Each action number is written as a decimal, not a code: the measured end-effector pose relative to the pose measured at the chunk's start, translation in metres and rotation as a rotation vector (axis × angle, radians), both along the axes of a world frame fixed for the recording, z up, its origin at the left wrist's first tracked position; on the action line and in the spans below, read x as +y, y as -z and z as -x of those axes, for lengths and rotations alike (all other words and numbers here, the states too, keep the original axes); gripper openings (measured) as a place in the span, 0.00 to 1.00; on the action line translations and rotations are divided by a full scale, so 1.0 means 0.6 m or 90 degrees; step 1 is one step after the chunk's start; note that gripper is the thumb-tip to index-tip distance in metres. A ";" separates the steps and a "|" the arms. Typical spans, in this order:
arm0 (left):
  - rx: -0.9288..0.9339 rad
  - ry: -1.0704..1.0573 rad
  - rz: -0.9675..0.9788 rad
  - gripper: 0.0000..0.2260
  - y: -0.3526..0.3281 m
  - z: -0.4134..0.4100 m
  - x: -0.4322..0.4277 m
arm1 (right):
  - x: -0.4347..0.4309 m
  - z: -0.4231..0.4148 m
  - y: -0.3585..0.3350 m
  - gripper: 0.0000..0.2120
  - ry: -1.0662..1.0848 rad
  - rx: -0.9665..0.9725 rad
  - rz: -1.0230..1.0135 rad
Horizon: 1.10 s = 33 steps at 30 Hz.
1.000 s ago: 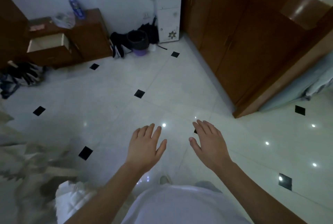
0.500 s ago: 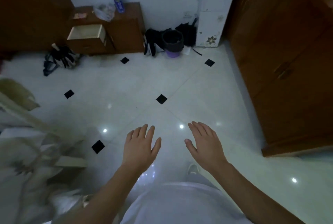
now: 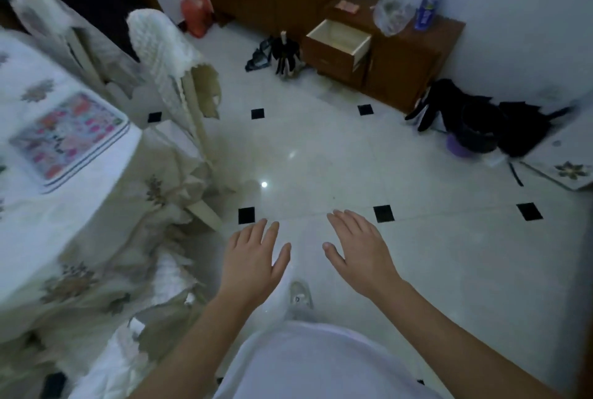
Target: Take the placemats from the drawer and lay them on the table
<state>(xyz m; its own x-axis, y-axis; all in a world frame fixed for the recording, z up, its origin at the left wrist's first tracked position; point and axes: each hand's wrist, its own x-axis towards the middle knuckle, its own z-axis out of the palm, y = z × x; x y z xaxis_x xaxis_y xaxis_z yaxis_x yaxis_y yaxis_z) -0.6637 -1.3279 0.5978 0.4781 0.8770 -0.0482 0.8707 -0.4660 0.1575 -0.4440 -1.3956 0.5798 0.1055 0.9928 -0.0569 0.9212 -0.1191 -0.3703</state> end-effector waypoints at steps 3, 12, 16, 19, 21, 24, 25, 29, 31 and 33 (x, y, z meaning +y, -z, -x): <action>0.002 0.001 0.001 0.26 0.005 -0.005 0.060 | 0.051 -0.007 0.002 0.27 0.016 -0.007 0.004; 0.003 0.074 0.009 0.28 -0.010 -0.072 0.229 | 0.154 -0.057 -0.003 0.26 0.116 -0.001 0.005; -0.009 0.079 0.012 0.26 -0.003 -0.096 0.298 | 0.228 -0.081 0.010 0.27 0.107 -0.004 0.024; -0.016 0.051 0.009 0.26 -0.001 -0.102 0.359 | 0.310 -0.091 0.018 0.27 0.069 0.007 0.032; -0.018 0.005 0.011 0.26 -0.001 -0.097 0.399 | 0.373 -0.093 0.020 0.27 0.032 0.026 0.038; -0.035 -0.105 0.014 0.26 -0.005 -0.078 0.448 | 0.476 -0.084 0.014 0.28 -0.045 0.044 0.034; -0.040 -0.140 0.007 0.26 -0.007 -0.070 0.462 | 0.512 -0.077 0.010 0.28 -0.079 0.045 0.034; -0.025 -0.252 -0.019 0.25 -0.010 -0.027 0.502 | 0.649 -0.028 -0.004 0.27 -0.224 0.034 0.020; -0.011 -0.305 -0.015 0.25 -0.014 0.000 0.519 | 0.708 0.007 -0.017 0.27 -0.295 0.028 0.011; 0.007 -0.360 0.007 0.26 -0.016 0.028 0.535 | 0.761 0.046 -0.027 0.26 -0.359 0.019 -0.001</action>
<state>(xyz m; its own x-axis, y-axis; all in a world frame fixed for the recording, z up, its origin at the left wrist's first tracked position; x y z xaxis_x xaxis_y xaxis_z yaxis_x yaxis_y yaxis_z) -0.6803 -1.0068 0.6076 -0.0670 0.9959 -0.0609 0.9859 0.0755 0.1494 -0.4714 -0.9391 0.5957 -0.4429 0.8952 -0.0497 0.8314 0.3893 -0.3964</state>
